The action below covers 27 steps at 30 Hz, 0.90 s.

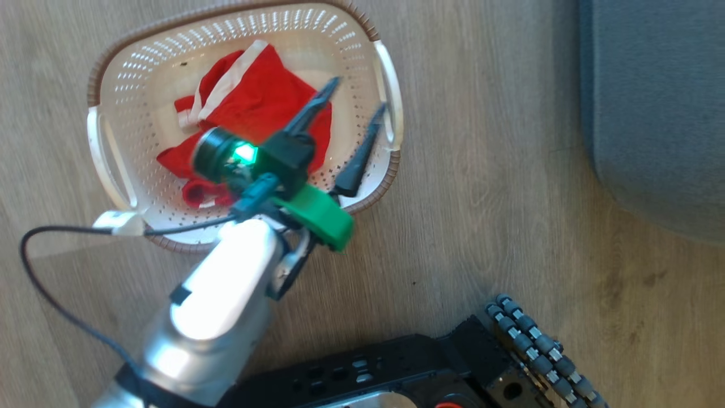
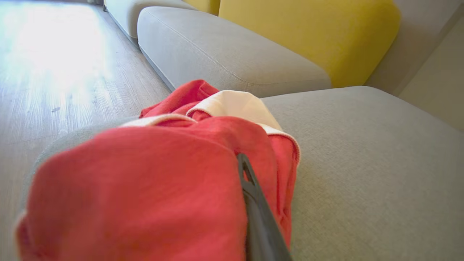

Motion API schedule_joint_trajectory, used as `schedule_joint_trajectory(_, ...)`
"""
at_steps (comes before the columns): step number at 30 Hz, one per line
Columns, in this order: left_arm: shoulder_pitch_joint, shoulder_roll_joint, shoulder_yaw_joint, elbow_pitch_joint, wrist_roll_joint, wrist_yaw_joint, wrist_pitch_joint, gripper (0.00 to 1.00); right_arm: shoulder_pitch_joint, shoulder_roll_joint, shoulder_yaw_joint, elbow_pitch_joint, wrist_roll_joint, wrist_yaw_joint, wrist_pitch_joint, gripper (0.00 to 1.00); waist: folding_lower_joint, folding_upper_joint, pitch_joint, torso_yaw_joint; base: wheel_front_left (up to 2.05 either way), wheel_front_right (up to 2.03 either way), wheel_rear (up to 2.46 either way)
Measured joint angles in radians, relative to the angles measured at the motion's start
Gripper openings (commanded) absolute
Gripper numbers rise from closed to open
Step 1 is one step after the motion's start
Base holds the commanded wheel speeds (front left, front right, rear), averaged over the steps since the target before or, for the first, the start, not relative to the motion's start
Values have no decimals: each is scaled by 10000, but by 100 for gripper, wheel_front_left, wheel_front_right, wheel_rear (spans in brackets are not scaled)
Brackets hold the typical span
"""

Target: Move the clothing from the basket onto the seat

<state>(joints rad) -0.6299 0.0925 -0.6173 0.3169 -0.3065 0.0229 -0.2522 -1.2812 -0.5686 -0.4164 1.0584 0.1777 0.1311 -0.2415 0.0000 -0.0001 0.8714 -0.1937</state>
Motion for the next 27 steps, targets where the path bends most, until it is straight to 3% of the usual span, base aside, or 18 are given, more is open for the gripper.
schedule_joint_trajectory(6,440,380,295,-96,-136,155,2,100,280,148,267,244,-186,0,-111,100,0,0,-616,-229,0,0,0)
schedule_joint_trajectory(11,735,307,407,-50,-545,144,0,100,1823,328,1187,-602,-267,0,-113,100,0,0,-1502,-355,0,0,0)
schedule_joint_trajectory(19,2370,-10,1099,255,-1267,142,2,100,5758,1718,3041,-2387,802,0,-111,100,-1,1,-3556,-358,0,0,0)
schedule_joint_trajectory(27,4022,-226,2291,40,-1453,157,2,100,8990,2805,3310,-4853,1087,0,-111,100,-1,1,-5573,231,0,0,0)
